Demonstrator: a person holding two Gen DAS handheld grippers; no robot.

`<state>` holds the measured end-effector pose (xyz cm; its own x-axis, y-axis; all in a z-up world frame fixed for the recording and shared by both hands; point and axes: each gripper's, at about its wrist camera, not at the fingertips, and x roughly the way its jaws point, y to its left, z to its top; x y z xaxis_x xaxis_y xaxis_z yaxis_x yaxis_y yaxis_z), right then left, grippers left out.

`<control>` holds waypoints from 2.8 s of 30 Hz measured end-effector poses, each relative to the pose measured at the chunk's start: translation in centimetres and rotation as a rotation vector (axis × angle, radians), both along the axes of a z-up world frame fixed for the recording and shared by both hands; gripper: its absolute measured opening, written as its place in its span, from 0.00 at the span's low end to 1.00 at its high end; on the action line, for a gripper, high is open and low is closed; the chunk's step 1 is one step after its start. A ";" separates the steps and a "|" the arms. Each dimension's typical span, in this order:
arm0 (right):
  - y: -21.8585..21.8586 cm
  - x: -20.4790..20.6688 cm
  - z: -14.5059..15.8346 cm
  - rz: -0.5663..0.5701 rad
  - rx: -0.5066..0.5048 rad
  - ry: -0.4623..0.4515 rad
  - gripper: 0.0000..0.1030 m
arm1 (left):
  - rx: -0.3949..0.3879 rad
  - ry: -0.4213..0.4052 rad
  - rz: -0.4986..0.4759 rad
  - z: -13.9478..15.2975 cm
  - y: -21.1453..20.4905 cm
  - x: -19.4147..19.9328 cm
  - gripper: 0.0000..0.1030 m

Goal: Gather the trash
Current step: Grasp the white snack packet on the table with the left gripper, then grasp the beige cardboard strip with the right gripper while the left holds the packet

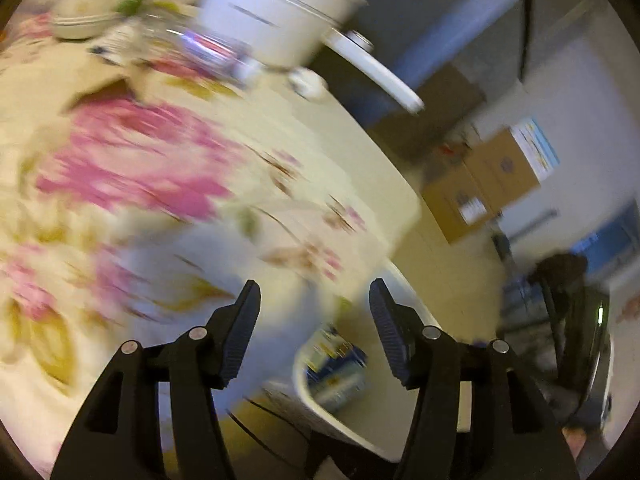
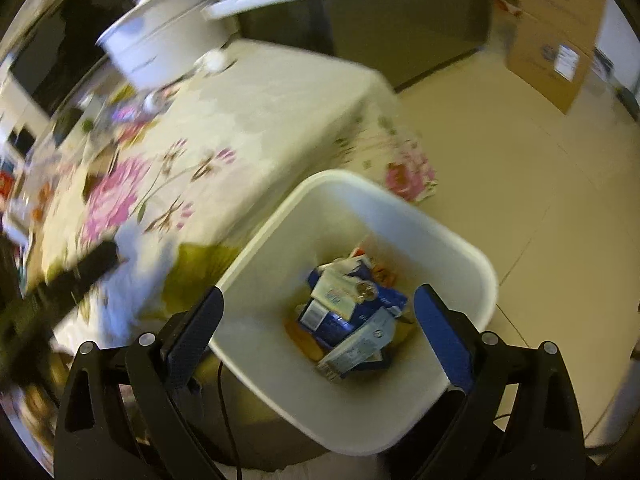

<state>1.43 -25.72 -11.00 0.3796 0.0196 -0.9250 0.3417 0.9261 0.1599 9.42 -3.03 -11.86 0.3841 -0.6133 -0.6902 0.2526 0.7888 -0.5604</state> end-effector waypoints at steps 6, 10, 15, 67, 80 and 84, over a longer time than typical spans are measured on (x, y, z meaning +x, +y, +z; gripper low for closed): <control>3.8 1.6 -0.7 0.118 -0.007 0.020 0.89 | 0.021 0.043 0.221 0.0 6.9 4.6 0.55; 5.8 2.3 -1.2 0.181 0.003 0.037 0.89 | -0.005 0.089 0.351 -0.8 10.8 8.3 0.55; 7.3 3.1 -1.9 0.229 0.015 0.061 0.89 | -0.096 0.144 0.486 -1.8 12.8 12.3 0.56; 27.0 29.3 -3.8 0.383 0.028 0.047 0.88 | -0.265 -0.181 0.574 6.9 24.5 2.5 0.23; 25.9 23.4 -0.3 0.452 -0.062 -0.049 0.35 | -0.323 -0.147 0.563 6.3 24.1 2.9 0.23; 24.5 20.7 1.3 0.449 -0.077 -0.077 0.35 | -0.337 -0.145 0.551 6.4 23.6 2.5 0.23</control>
